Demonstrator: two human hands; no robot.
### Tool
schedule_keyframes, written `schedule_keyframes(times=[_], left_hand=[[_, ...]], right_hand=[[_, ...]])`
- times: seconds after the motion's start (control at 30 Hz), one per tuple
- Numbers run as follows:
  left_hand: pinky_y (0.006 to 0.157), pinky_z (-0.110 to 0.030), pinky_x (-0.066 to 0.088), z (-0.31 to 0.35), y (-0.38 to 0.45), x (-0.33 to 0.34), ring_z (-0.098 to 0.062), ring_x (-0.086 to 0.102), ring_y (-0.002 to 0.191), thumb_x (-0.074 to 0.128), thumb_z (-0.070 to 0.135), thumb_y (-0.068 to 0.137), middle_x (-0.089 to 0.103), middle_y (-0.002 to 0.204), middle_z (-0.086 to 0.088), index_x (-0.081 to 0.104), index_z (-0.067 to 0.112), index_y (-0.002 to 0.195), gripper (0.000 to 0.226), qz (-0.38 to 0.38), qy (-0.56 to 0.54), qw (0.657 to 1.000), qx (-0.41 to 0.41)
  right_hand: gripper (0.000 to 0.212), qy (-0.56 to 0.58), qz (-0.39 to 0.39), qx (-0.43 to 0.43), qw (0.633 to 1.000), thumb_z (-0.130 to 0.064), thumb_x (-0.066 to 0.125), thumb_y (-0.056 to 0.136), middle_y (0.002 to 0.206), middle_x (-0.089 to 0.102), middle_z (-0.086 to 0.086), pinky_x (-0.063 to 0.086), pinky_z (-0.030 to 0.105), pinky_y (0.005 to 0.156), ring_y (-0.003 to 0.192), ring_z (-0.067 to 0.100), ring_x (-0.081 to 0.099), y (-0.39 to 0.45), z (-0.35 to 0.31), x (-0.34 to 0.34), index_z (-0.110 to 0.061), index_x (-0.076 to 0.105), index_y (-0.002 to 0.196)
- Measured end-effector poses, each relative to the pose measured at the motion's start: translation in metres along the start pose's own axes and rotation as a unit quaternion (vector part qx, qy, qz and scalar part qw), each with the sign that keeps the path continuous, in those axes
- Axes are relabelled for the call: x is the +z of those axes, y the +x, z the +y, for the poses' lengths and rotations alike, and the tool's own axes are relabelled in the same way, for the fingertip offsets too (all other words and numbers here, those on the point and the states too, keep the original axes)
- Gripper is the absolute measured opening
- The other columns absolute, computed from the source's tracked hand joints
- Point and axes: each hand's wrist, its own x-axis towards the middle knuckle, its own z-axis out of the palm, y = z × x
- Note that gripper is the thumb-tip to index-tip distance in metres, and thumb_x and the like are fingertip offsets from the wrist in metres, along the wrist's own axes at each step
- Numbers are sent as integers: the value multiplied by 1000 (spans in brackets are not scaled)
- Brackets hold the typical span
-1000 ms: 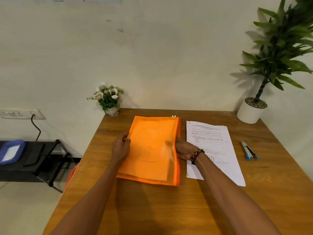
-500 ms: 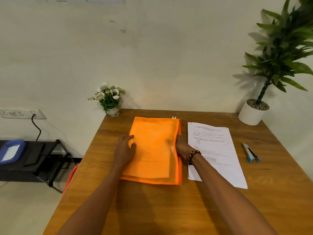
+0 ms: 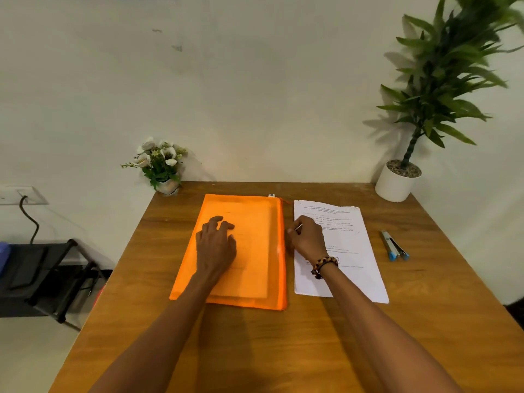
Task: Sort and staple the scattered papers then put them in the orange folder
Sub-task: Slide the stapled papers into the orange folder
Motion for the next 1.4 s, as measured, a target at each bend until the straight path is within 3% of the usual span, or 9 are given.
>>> schedule_keyframes(times=[0.3, 0.43, 0.63, 0.8, 0.9, 1.07, 1.23, 1.3, 1.4], left_hand=[[74, -37, 54, 110, 7, 25, -18, 63, 95, 54, 31, 98, 63, 107, 0, 64, 22, 115, 22, -81, -163, 976, 120], [79, -34, 54, 141, 8, 42, -21, 66, 99, 60, 29, 95, 70, 112, -3, 64, 15, 121, 30, -122, -220, 967, 48], [93, -43, 58, 165, 12, 52, -24, 64, 119, 61, 30, 96, 63, 137, 0, 51, 19, 138, 45, -216, -332, 915, -75], [87, -48, 61, 173, 18, 51, -24, 72, 99, 61, 14, 96, 72, 121, -6, 66, 26, 108, 18, -198, -469, 830, -229], [73, -42, 62, 167, 23, 48, -31, 73, 91, 65, 8, 93, 73, 113, -17, 68, 5, 115, 22, -190, -519, 775, -308], [53, -26, 54, 171, 20, 38, -23, 71, 83, 56, 11, 101, 70, 115, -12, 63, 7, 126, 26, -230, -530, 764, -286], [69, -39, 61, 155, 22, 37, -29, 72, 93, 51, 16, 103, 70, 123, -13, 58, 12, 134, 32, -263, -544, 739, -299], [79, -44, 61, 150, 22, 38, -31, 72, 100, 53, 18, 103, 70, 124, -12, 57, 14, 137, 34, -282, -536, 738, -297], [74, -42, 62, 148, 22, 32, -31, 73, 98, 57, 19, 102, 71, 124, -11, 58, 17, 135, 33, -289, -543, 731, -296]], right_hand=[[4, -57, 104, 21, 993, -10, 61, 91, 89, 67, 3, 54, 41, 77, 90, 26, 64, -7, 26, -28, -13, 62, 88], [30, -145, 142, 112, 973, -25, 64, 90, 124, 56, 13, 39, 49, 100, 120, 36, 50, -9, 41, -51, -16, 57, 117], [75, -174, 62, 269, 945, -37, 62, 86, 150, 31, 21, 30, 57, 109, 138, 41, 27, -12, 58, -75, -17, 26, 149], [72, -81, 115, 274, 951, -40, 68, 78, 140, 46, 17, 45, 58, 99, 130, 41, 41, -4, 64, -82, -14, 38, 137], [75, 60, 115, 283, 950, -44, 63, 62, 118, 65, 11, 58, 52, 83, 103, 34, 63, 17, 97, -80, -9, 51, 127], [25, 129, 47, 256, 957, -15, 64, 89, 105, 68, 3, 58, 40, 84, 94, 26, 64, -9, 60, -95, -9, 62, 112], [53, 79, -44, 209, 974, -11, 50, 99, 145, 54, 5, 50, 34, 84, 122, 28, 58, -4, 56, -97, -14, 34, 149], [54, 58, -65, 197, 976, -12, 47, 103, 149, 49, 5, 48, 32, 81, 128, 28, 55, -3, 58, -95, -15, 27, 153], [47, 44, -39, 187, 981, -10, 46, 103, 146, 53, 6, 48, 33, 83, 125, 27, 57, -5, 61, -91, -14, 33, 148]])
